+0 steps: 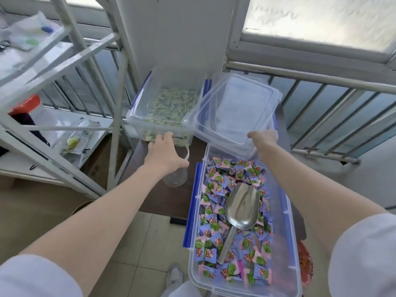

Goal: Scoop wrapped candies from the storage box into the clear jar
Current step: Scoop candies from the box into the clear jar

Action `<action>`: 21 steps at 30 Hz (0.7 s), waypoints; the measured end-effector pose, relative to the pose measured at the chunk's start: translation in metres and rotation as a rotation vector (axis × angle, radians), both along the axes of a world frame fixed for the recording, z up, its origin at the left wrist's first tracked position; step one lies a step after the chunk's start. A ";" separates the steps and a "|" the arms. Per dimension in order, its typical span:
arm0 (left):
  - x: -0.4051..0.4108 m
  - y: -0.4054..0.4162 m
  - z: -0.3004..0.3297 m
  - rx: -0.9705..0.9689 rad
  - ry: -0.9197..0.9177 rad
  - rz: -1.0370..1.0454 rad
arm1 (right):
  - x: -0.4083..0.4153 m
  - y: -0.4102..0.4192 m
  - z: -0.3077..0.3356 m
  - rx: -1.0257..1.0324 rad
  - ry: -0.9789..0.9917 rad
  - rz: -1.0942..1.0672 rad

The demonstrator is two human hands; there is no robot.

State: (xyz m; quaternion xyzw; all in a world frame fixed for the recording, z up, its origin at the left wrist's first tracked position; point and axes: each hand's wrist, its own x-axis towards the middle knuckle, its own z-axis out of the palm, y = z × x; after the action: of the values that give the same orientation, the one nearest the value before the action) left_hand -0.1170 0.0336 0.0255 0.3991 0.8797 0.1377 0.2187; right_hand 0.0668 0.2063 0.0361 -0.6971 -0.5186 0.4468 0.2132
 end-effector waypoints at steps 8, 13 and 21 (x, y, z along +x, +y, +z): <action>0.025 -0.009 0.045 0.389 0.094 -0.151 | -0.046 -0.074 0.054 0.159 0.035 0.672; 0.044 -0.029 0.059 0.616 -0.117 -0.210 | -0.046 -0.097 0.062 0.209 0.045 0.648; 0.066 -0.049 0.044 0.675 -0.139 -0.210 | -0.004 -0.116 0.060 0.017 0.315 0.468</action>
State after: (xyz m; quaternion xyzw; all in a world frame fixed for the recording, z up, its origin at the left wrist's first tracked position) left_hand -0.0511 -0.0155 0.0698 0.5268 0.7220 0.4239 0.1467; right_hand 0.0632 0.0906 0.0960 -0.4784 -0.6296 0.5825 0.1879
